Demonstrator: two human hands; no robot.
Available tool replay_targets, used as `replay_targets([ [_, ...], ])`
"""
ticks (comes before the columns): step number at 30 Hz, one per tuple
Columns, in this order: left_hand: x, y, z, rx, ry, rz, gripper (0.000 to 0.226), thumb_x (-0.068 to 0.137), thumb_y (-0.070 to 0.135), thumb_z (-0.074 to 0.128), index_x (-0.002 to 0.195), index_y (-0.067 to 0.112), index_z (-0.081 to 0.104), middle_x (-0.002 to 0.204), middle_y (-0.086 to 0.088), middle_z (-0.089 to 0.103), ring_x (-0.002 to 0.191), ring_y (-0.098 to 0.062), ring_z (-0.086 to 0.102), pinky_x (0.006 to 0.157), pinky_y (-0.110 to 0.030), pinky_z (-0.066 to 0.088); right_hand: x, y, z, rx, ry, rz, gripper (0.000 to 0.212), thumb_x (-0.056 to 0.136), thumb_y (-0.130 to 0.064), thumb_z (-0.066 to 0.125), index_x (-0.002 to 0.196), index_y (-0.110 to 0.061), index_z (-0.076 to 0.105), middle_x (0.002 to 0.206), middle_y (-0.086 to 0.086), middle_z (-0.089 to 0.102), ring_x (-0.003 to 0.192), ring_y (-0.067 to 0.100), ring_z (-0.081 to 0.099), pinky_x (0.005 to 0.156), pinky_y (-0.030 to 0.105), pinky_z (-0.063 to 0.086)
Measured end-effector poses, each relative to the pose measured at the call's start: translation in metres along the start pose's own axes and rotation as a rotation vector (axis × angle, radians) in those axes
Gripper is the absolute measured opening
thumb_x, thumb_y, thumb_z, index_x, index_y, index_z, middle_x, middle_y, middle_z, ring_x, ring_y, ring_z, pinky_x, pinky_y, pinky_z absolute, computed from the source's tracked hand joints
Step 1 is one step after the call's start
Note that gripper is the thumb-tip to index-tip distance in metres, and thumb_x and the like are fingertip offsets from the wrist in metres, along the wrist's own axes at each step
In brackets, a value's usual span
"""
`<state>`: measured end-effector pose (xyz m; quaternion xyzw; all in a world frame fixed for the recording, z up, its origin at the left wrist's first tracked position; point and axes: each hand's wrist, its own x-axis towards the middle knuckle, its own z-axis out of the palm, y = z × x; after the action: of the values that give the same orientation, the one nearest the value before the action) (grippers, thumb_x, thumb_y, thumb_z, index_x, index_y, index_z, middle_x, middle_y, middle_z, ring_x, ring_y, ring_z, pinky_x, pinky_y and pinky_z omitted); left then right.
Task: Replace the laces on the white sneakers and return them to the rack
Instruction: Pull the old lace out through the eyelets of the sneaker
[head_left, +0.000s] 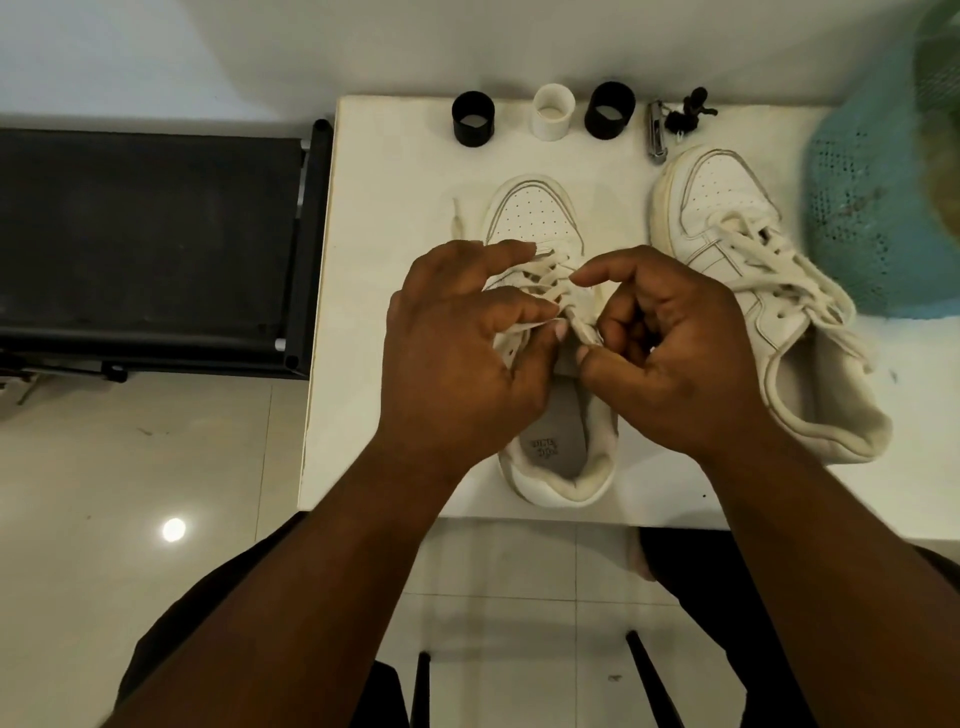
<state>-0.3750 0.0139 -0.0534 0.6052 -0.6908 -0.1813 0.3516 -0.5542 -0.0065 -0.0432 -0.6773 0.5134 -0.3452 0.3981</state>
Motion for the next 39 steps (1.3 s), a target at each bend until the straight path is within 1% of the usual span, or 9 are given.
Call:
replay_targets([
  [3, 0.000, 0.003, 0.003, -0.049, 0.070, -0.022, 0.016, 0.088, 0.032, 0.073, 0.091, 0.017, 0.078, 0.118, 0.006, 0.072, 0.115, -0.017, 0.062, 0.096, -0.037, 0.050, 0.000, 0.000, 0.001, 0.008, -0.001, 0.004, 0.037, 0.070, -0.017, 0.069, 0.107, -0.019, 0.066, 0.060, 0.004, 0.056, 0.048, 0.018, 0.047, 0.049, 0.020, 0.040],
  [7, 0.010, 0.005, -0.001, -0.659, 0.175, -0.530, 0.008, 0.095, 0.026, 0.068, 0.093, 0.019, 0.071, 0.094, 0.010, 0.073, 0.093, -0.006, 0.068, 0.087, -0.031, 0.055, 0.000, 0.001, 0.001, 0.043, 0.017, 0.021, 0.035, 0.067, -0.018, 0.065, 0.102, -0.016, 0.067, 0.056, 0.005, 0.055, 0.045, 0.011, 0.044, 0.050, 0.017, 0.039],
  [9, 0.014, -0.002, -0.006, -0.701, 0.187, -0.601, 0.003, 0.096, 0.015, 0.068, 0.098, 0.016, 0.070, 0.090, 0.012, 0.071, 0.086, 0.001, 0.066, 0.080, -0.023, 0.054, -0.001, 0.001, 0.002, 0.044, 0.021, 0.026, 0.035, 0.067, -0.013, 0.066, 0.102, -0.014, 0.067, 0.055, 0.005, 0.055, 0.045, 0.009, 0.042, 0.051, 0.016, 0.038],
  [14, 0.009, -0.007, -0.007, -0.307, -0.102, -0.181, 0.047, 0.081, 0.035, 0.075, 0.126, 0.025, 0.064, 0.137, 0.008, 0.059, 0.132, -0.012, 0.052, 0.105, -0.035, 0.047, -0.001, -0.001, 0.003, 0.060, 0.027, 0.026, 0.036, 0.068, -0.025, 0.065, 0.102, -0.016, 0.067, 0.055, 0.004, 0.055, 0.045, 0.009, 0.043, 0.050, 0.017, 0.038],
  [23, 0.001, -0.001, 0.002, -0.057, 0.021, 0.052, 0.014, 0.085, 0.022, 0.077, 0.098, 0.018, 0.081, 0.122, 0.005, 0.072, 0.123, -0.021, 0.061, 0.105, -0.040, 0.049, 0.000, 0.002, 0.003, 0.057, 0.023, 0.021, 0.033, 0.069, -0.019, 0.066, 0.102, -0.014, 0.067, 0.055, 0.004, 0.055, 0.044, 0.007, 0.043, 0.051, 0.016, 0.037],
  [27, 0.014, 0.001, -0.006, -0.854, 0.088, -0.593, 0.014, 0.085, 0.001, 0.073, 0.084, 0.014, 0.078, 0.109, 0.001, 0.078, 0.107, -0.013, 0.071, 0.092, -0.035, 0.057, -0.001, 0.001, 0.002, 0.072, 0.029, 0.030, 0.036, 0.067, -0.023, 0.063, 0.101, -0.016, 0.067, 0.055, 0.004, 0.056, 0.044, 0.007, 0.041, 0.051, 0.015, 0.037],
  [29, 0.019, -0.009, -0.010, -0.933, 0.150, -0.791, 0.019, 0.089, 0.001, 0.067, 0.087, 0.016, 0.078, 0.106, 0.004, 0.078, 0.104, -0.010, 0.071, 0.095, -0.038, 0.056, -0.001, 0.001, 0.002, 0.075, 0.029, 0.032, 0.036, 0.066, -0.024, 0.064, 0.101, -0.016, 0.067, 0.055, 0.004, 0.055, 0.043, 0.006, 0.040, 0.050, 0.016, 0.036],
  [34, 0.013, -0.010, -0.007, -0.643, -0.106, -0.348, 0.050, 0.084, 0.009, 0.070, 0.133, 0.017, 0.061, 0.137, 0.006, 0.061, 0.128, -0.005, 0.056, 0.102, -0.024, 0.048, 0.000, 0.001, 0.003, 0.066, 0.023, 0.029, 0.035, 0.067, -0.022, 0.065, 0.101, -0.015, 0.068, 0.055, 0.004, 0.055, 0.043, 0.006, 0.041, 0.050, 0.015, 0.036],
  [39, 0.004, -0.003, -0.001, -0.135, -0.100, -0.113, 0.034, 0.076, 0.035, 0.077, 0.110, 0.033, 0.076, 0.138, 0.008, 0.063, 0.137, -0.023, 0.048, 0.109, -0.056, 0.040, 0.000, 0.001, 0.003, 0.087, 0.026, 0.017, 0.033, 0.071, -0.029, 0.067, 0.100, -0.014, 0.067, 0.055, 0.002, 0.054, 0.044, 0.006, 0.043, 0.050, 0.015, 0.036],
])
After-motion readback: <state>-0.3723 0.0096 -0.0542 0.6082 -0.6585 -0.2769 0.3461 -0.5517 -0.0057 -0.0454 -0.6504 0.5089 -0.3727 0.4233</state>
